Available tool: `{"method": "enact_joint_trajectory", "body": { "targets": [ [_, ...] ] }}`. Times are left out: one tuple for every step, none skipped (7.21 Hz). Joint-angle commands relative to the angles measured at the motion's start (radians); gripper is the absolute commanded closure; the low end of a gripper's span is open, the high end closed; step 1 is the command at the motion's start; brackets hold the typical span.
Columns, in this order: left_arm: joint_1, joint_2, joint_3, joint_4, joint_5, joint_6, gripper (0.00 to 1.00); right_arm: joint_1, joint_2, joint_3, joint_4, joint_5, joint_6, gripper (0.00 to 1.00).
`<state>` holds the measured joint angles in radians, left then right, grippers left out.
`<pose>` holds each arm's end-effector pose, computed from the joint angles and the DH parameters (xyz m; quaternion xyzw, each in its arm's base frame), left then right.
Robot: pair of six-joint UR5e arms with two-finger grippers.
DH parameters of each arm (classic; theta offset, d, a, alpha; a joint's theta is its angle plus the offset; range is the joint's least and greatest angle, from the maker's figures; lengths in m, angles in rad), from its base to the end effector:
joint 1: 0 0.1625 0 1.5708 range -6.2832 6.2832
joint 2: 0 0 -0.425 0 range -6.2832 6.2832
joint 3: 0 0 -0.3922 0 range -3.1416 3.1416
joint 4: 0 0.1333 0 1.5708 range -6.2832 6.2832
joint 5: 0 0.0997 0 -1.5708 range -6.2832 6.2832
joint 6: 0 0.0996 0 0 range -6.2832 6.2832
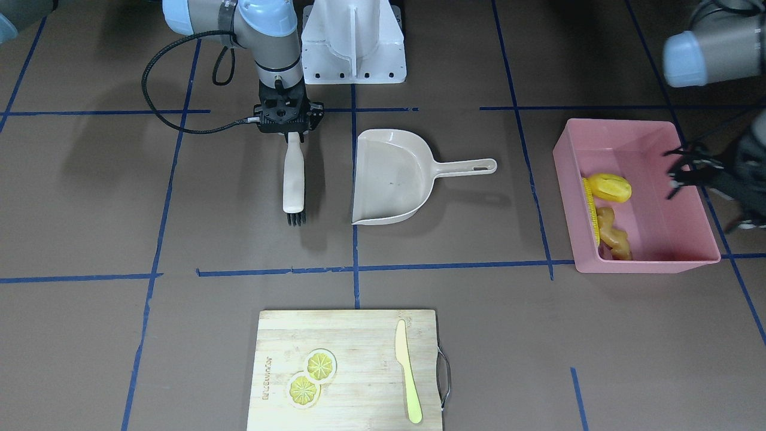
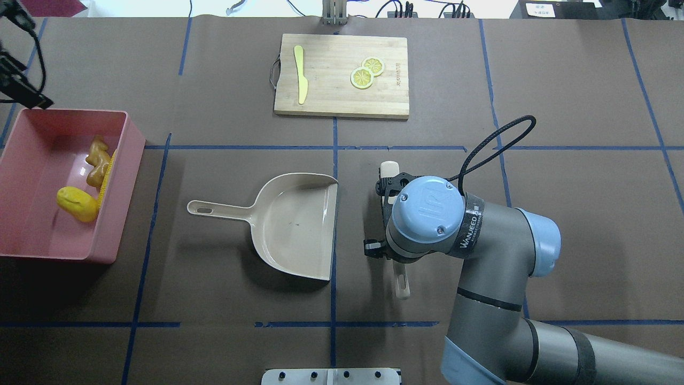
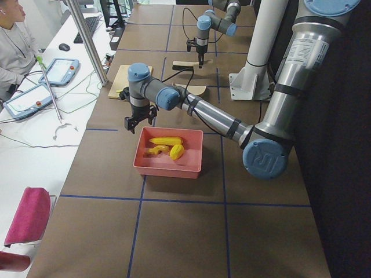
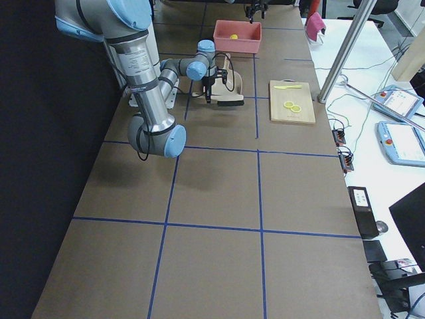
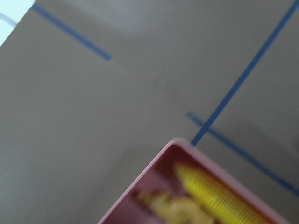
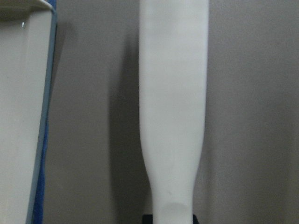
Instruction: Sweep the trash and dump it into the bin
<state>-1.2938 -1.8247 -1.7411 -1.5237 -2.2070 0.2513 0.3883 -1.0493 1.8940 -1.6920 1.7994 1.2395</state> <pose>0.0891 -0.5843 0.4502 0.1741 0.3095 0.3002 0.8853 -0.5237 -0.3338 0.2444 0.0240 -0.3666 -0.0139 0.9300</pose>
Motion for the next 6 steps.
{"method": "enact_joint_trajectory", "body": {
  "targets": [
    [-0.161,0.083,0.081,0.098,-0.099,0.0,0.0,0.004,-0.001,0.0,0.0,0.0,0.0,1.0],
    [-0.206,0.147,0.122,0.086,-0.191,0.002,0.0,0.004,0.0,0.002,0.0,0.0,0.0,1.0],
    [-0.209,0.194,0.124,0.086,-0.189,-0.019,0.0,0.004,0.0,0.002,0.0,0.0,0.0,1.0],
    [-0.235,0.215,0.115,0.086,-0.189,-0.053,0.0,0.013,0.002,0.005,0.0,0.006,0.0,1.0],
    [-0.254,0.21,0.103,0.088,-0.189,-0.142,0.0,0.049,0.002,0.007,-0.001,0.029,-0.002,1.0],
    [-0.254,0.213,0.101,0.088,-0.189,-0.155,0.0,0.099,-0.011,0.016,-0.005,0.076,-0.05,1.0]
  ]
}}
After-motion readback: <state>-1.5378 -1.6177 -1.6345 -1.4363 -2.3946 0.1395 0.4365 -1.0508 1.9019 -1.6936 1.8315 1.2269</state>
